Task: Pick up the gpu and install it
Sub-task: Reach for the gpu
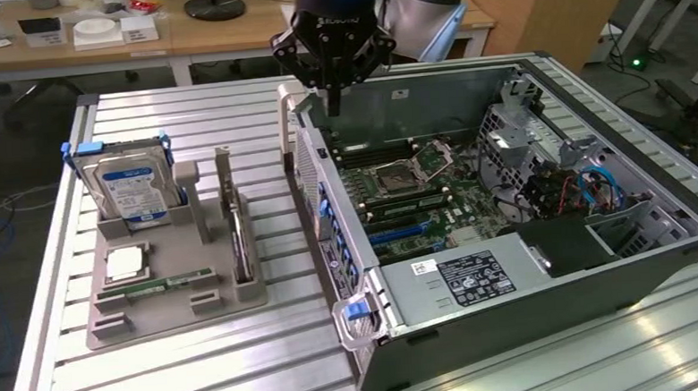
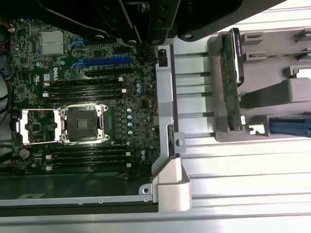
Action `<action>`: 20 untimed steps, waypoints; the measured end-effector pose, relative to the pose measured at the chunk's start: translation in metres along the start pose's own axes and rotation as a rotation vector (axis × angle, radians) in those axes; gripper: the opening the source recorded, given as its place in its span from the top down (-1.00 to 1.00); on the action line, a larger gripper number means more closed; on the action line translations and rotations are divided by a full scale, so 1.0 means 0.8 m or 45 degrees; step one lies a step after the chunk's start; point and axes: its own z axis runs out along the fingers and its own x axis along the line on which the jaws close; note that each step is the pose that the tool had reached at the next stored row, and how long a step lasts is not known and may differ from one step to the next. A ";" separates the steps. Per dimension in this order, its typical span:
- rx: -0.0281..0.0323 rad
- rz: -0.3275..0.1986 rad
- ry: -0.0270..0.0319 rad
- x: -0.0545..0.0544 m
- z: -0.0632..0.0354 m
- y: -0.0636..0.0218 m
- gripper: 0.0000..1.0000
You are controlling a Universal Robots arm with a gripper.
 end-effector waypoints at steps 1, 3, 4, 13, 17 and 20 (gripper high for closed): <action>0.0000 0.000 0.0000 0.001 0.000 0.000 0.80; 0.0000 0.000 0.0000 0.004 0.000 0.000 0.80; 0.0000 0.000 0.0000 0.005 0.000 0.000 0.80; 0.0000 0.000 0.0000 0.017 0.000 -0.001 0.80; 0.0000 0.000 0.0000 0.023 -0.001 -0.002 0.80; 0.0001 0.000 0.0001 0.027 -0.001 -0.002 0.80</action>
